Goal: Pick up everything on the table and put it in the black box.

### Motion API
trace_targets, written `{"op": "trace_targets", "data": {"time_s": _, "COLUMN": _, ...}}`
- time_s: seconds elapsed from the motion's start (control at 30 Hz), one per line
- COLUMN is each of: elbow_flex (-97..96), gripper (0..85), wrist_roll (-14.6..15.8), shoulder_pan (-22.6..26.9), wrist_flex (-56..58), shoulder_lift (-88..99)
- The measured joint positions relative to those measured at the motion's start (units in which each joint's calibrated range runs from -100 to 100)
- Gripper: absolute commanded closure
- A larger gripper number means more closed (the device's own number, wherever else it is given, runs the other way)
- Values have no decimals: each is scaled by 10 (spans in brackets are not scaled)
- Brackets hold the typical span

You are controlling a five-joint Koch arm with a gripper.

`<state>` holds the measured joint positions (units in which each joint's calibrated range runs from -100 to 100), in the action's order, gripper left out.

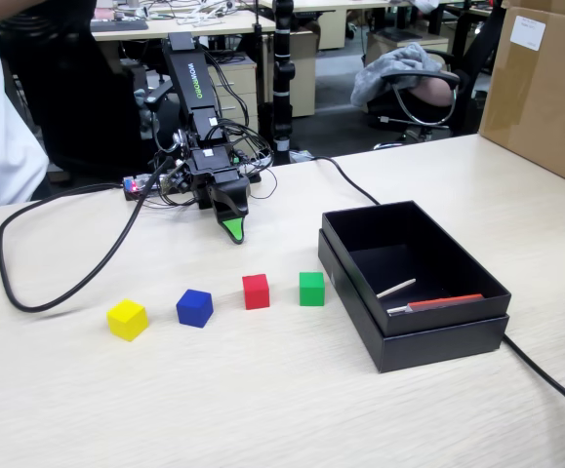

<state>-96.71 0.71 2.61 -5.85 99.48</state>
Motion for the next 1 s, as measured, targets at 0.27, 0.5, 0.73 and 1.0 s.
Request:
{"op": "trace_targets", "data": {"time_s": 0.27, "elbow_flex": 0, "gripper": 382, "wrist_roll": 1, "shoulder_pan": -8, "wrist_flex": 1, "shoulder_lift": 0}}
{"op": "trace_targets", "data": {"time_s": 0.5, "elbow_flex": 0, "gripper": 380, "wrist_roll": 1, "shoulder_pan": -10, "wrist_flex": 1, "shoulder_lift": 0}}
{"op": "trace_targets", "data": {"time_s": 0.73, "elbow_flex": 26, "gripper": 371, "wrist_roll": 1, "shoulder_pan": -20, "wrist_flex": 36, "shoulder_lift": 0}}
{"op": "trace_targets", "data": {"time_s": 1.0, "elbow_flex": 105, "gripper": 376, "wrist_roll": 0, "shoulder_pan": -30, "wrist_flex": 158, "shoulder_lift": -4}}
